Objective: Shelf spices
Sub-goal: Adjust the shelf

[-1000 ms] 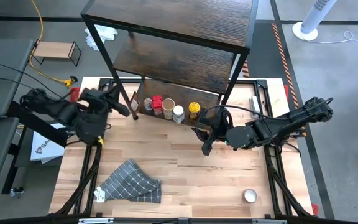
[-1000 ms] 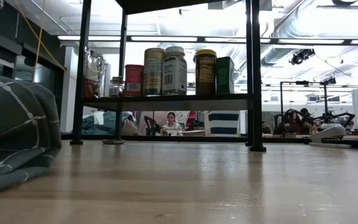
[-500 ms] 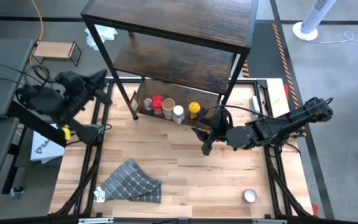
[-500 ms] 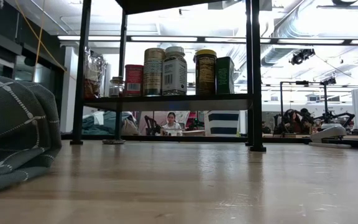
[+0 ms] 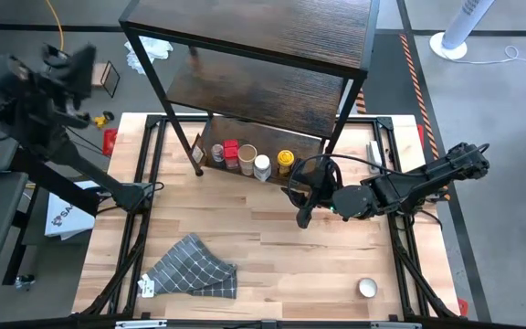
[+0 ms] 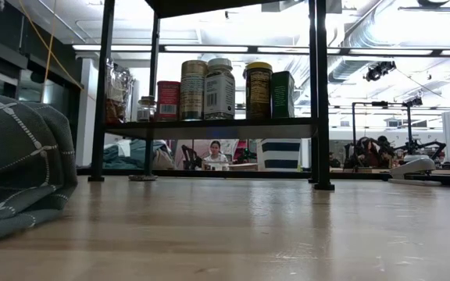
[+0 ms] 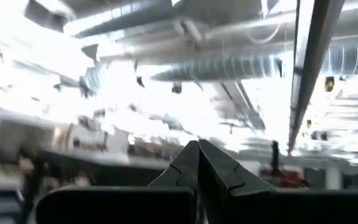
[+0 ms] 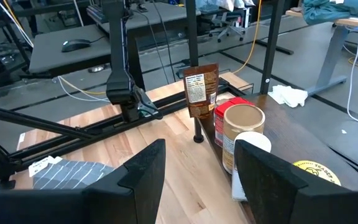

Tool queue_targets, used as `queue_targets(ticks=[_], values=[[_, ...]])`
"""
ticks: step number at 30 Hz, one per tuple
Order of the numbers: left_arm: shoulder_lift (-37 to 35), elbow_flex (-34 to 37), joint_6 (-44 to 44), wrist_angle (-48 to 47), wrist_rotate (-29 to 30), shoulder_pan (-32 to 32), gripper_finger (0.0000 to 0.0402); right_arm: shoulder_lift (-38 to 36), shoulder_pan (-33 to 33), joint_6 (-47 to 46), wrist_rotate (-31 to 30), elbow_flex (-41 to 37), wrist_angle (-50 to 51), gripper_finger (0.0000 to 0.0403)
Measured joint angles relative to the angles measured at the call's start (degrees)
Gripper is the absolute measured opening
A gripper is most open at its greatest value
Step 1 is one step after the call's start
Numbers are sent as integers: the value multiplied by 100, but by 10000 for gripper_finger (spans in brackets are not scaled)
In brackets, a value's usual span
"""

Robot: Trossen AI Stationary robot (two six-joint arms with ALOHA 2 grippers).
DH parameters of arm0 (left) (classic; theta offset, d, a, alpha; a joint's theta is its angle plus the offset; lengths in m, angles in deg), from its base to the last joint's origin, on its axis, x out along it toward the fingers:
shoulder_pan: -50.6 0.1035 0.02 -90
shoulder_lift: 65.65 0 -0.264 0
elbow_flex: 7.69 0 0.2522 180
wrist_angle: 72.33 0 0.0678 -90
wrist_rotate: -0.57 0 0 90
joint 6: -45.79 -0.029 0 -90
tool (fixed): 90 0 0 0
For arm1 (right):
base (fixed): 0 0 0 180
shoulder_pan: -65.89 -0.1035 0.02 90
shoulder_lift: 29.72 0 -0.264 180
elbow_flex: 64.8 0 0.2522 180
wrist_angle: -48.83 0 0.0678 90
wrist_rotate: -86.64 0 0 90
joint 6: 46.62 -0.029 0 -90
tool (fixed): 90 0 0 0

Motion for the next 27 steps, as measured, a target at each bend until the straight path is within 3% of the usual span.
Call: queue_targets(ticks=[6, 10, 13, 17, 22, 27], values=[[154, -25, -2212, 1915, 448, 193, 0, 0, 2, -261, 9, 0, 2, 190], [285, -27, -3819, 3201, 1673, 598, 0, 0, 2, -423, 31, 0, 0, 190], [338, -29, -4286, 3392, 2296, 947, 0, 0, 2, -513, 54, 0, -3, 190], [330, -22, -3922, 2805, 2746, 1100, 0, 0, 7, -508, 404, 0, -296, 190], [261, -22, -2738, 1343, 2965, 1068, 0, 0, 4, -261, 1569, 0, -1724, 190], [53, -20, -932, -297, 2340, 854, 0, -2, -154, -47, 1923, 4, -3865, 190]])
